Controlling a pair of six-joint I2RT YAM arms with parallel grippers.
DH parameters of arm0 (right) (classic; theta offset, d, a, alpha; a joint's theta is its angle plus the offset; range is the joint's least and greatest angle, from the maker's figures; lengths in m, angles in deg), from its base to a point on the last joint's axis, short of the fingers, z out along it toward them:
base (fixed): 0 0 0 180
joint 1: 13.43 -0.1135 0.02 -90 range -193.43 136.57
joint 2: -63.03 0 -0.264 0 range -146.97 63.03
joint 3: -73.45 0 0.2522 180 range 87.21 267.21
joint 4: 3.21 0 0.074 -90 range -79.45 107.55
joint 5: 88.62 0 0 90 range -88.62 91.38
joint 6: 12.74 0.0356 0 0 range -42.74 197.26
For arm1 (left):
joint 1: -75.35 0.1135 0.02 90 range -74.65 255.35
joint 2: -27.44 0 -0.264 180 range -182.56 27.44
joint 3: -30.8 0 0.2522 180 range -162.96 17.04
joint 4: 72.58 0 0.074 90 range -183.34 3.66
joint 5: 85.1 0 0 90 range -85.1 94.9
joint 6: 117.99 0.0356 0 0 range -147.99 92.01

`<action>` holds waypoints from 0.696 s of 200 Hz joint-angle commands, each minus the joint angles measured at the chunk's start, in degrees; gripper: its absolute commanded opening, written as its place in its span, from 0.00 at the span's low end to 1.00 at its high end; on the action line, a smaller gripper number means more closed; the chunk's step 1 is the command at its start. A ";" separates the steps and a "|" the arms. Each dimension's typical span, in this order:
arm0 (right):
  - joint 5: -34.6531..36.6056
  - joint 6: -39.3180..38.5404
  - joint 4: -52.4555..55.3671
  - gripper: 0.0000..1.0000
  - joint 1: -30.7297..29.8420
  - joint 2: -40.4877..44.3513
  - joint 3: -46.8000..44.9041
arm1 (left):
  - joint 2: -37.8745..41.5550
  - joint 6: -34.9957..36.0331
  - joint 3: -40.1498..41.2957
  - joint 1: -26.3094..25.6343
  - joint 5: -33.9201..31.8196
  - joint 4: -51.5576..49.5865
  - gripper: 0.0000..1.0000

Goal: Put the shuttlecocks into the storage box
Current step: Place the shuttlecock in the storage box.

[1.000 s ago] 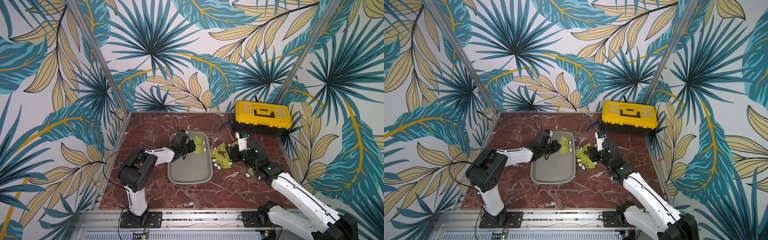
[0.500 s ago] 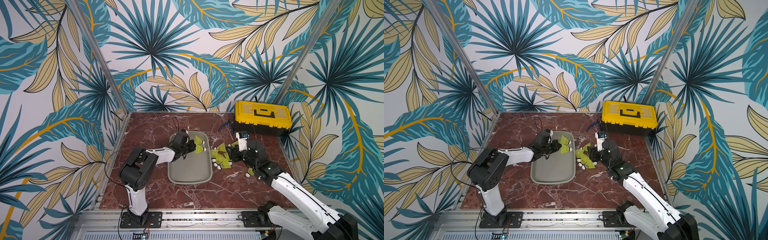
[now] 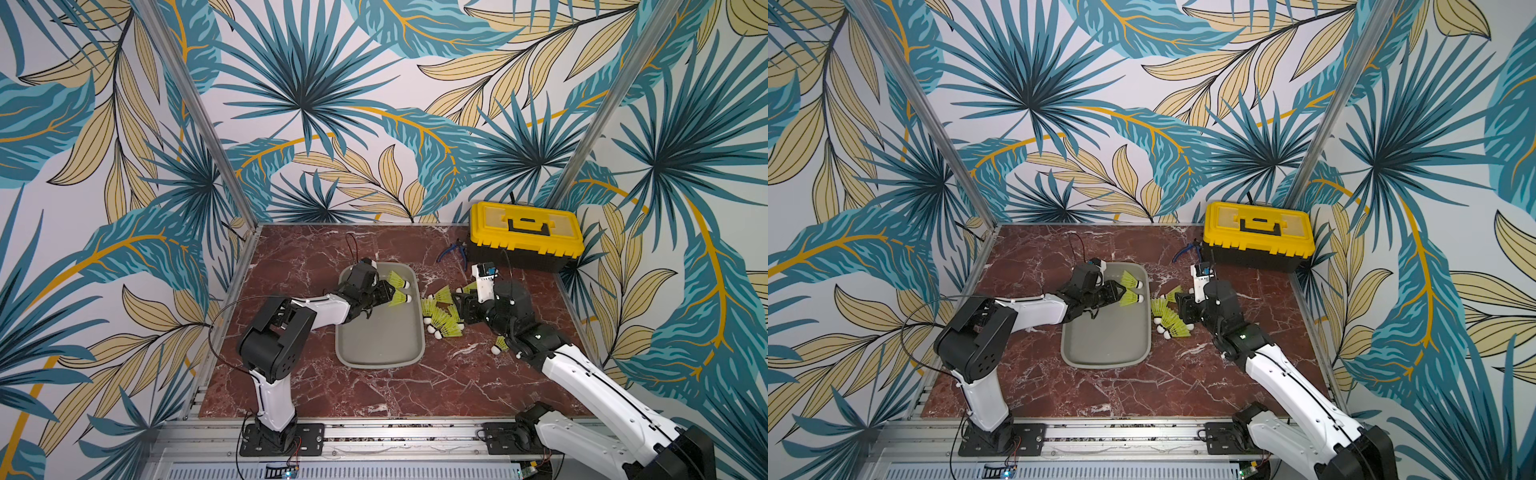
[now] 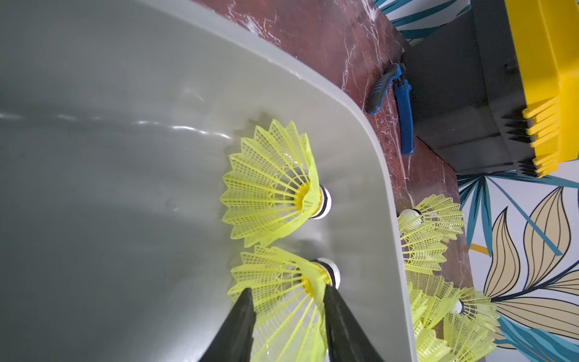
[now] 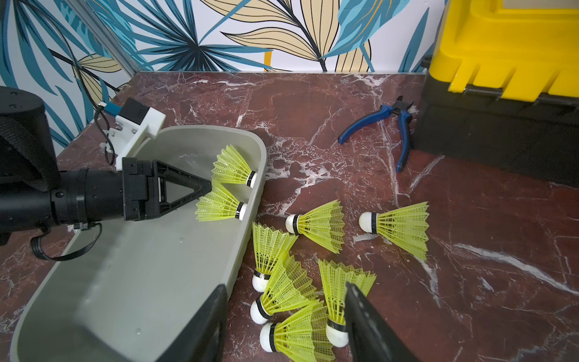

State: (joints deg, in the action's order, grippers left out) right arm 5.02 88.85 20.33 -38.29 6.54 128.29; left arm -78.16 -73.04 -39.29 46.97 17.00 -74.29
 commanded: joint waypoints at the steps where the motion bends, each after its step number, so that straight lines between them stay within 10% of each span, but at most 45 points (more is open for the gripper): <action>1: 1.56 0.08 1.56 0.60 -0.22 0.50 -1.49 | 3.35 0.85 -1.00 0.34 -0.59 -0.19 0.45; 139: 13.19 11.72 9.27 0.62 -0.23 2.11 -2.70 | 20.95 15.26 0.10 0.52 -7.21 -17.53 0.60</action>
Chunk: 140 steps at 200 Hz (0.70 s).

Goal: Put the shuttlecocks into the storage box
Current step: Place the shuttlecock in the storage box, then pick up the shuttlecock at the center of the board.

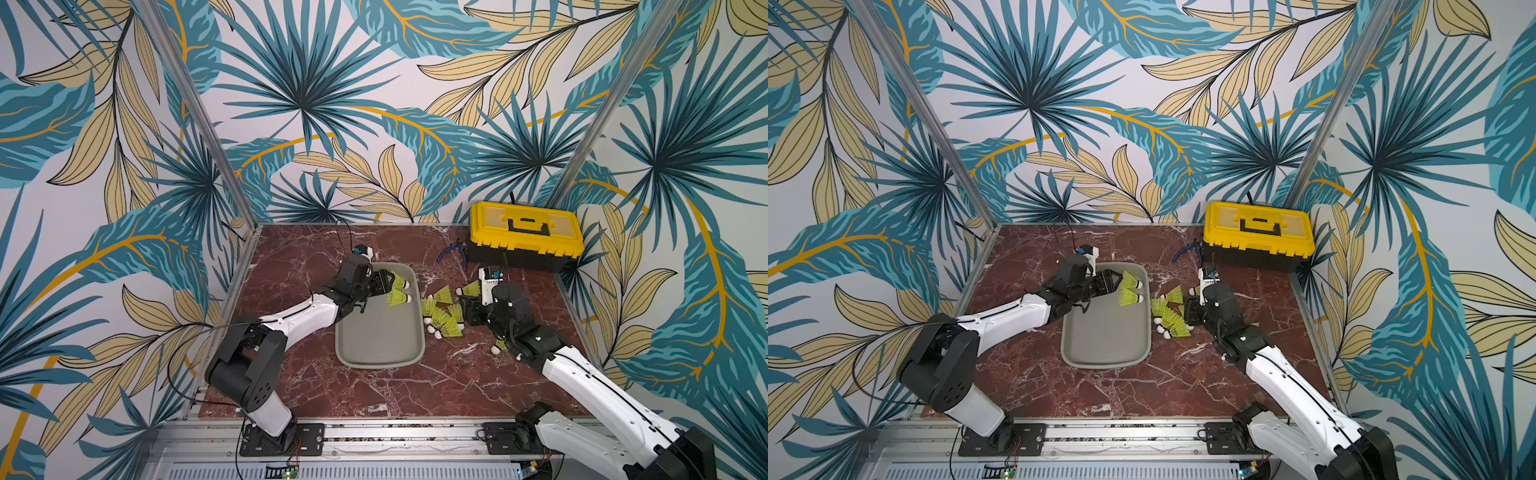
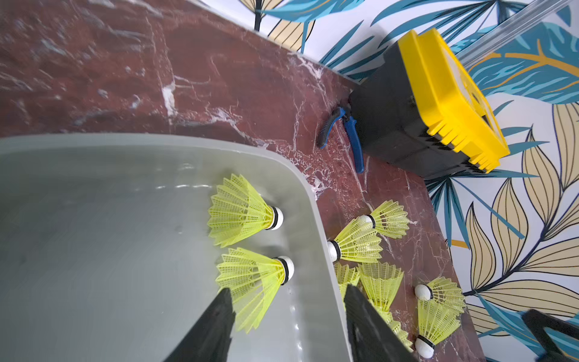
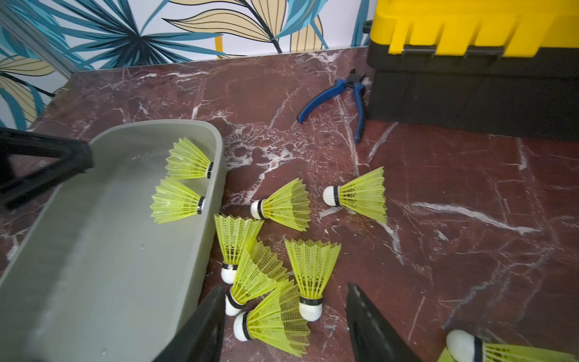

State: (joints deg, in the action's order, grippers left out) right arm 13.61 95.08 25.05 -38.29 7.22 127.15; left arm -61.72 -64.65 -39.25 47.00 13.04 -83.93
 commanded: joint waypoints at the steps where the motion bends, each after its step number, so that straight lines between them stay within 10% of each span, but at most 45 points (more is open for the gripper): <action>1: 4.71 5.70 4.65 0.62 -0.21 1.47 -1.59 | 4.70 7.05 0.00 0.54 -3.32 -8.23 0.60; 140: 18.95 42.67 23.17 0.62 -0.27 0.94 -7.58 | 18.64 13.27 4.57 3.58 -7.56 -21.53 0.65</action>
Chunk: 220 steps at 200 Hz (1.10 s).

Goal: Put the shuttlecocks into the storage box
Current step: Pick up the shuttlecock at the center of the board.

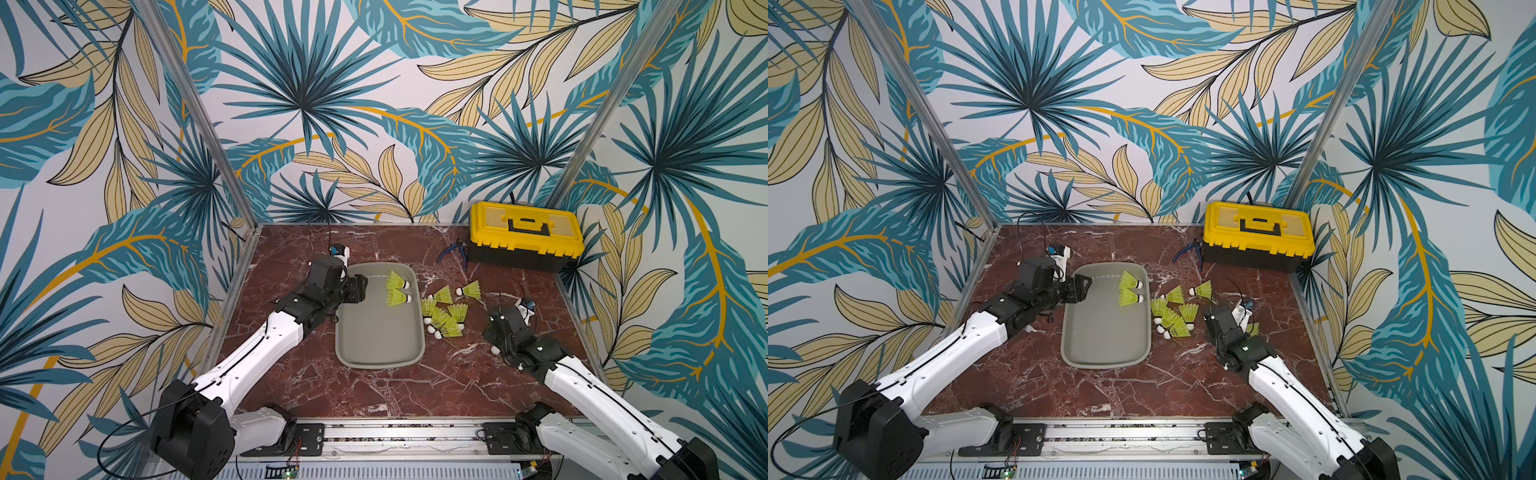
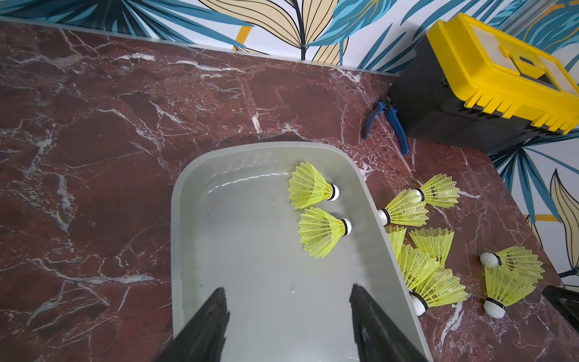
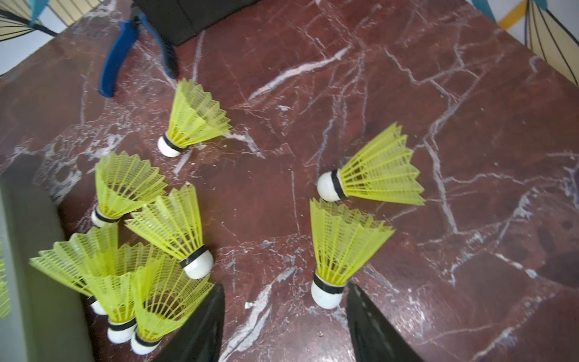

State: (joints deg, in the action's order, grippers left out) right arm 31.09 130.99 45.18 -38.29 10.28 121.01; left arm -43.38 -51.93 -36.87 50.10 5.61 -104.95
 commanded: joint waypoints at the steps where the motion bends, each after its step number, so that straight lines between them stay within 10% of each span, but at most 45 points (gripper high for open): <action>1: 1.39 6.84 3.06 0.62 -0.23 -2.24 -1.45 | 0.28 0.56 2.16 0.47 -0.11 -0.53 0.65; 220: -1.15 13.32 -0.08 0.57 1.35 -20.41 -0.05 | -1.42 0.48 2.58 1.09 1.67 -0.97 0.65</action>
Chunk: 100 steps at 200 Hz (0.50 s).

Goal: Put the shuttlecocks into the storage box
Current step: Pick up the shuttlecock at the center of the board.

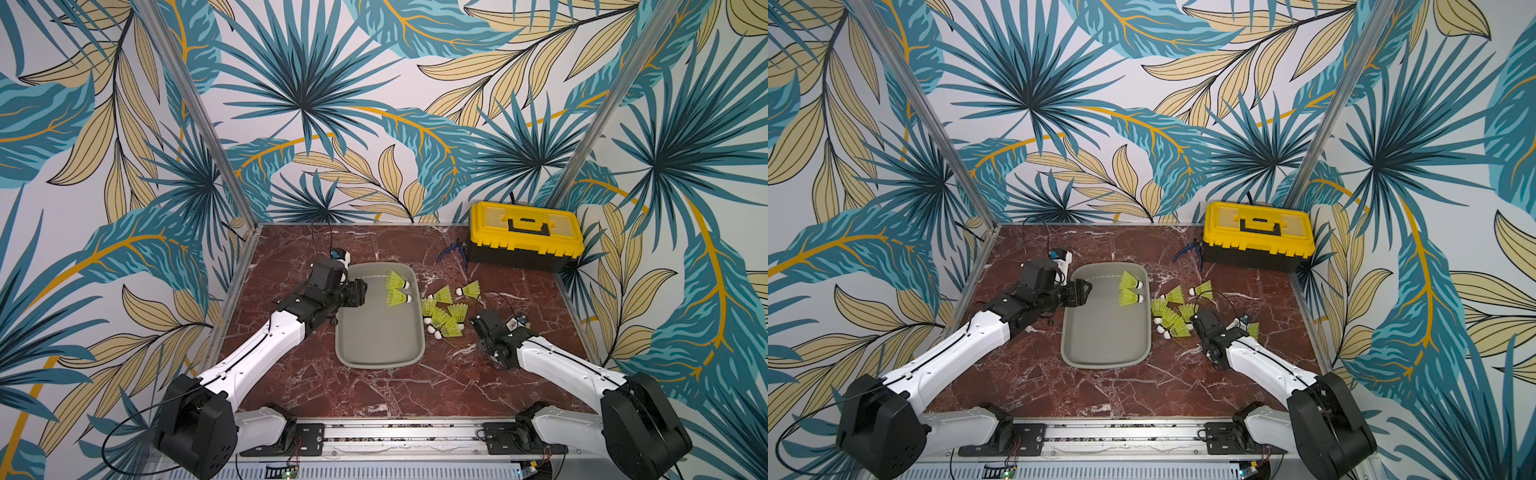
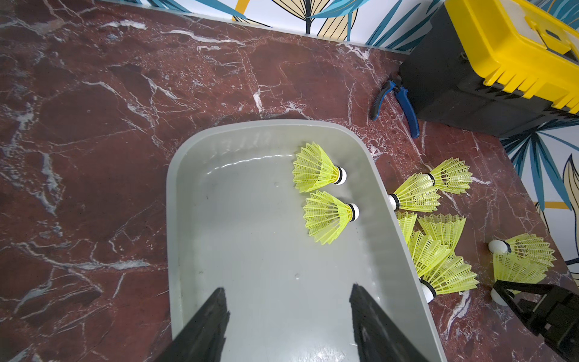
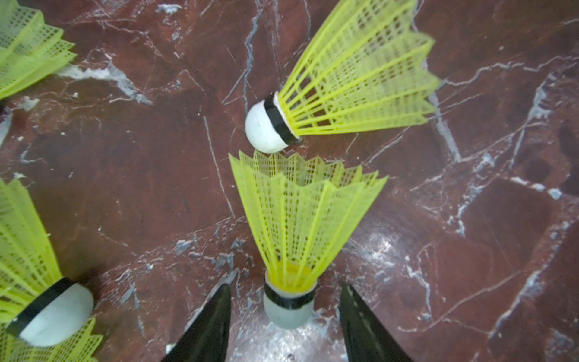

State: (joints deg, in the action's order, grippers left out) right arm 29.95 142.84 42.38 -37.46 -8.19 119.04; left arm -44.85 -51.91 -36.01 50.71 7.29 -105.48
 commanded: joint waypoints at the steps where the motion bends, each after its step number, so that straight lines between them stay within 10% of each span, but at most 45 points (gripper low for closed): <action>1: -0.01 1.48 2.80 0.57 0.54 -2.10 2.05 | 0.05 0.46 1.77 0.47 -0.02 -0.46 0.65; 100: -2.11 5.52 10.48 0.51 0.97 -9.97 8.76 | -0.02 1.64 1.27 1.80 0.29 1.07 0.65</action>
State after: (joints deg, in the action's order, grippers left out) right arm 28.60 146.08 49.14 -36.65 -17.39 126.89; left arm -44.83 -51.51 -36.01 51.76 7.29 -105.44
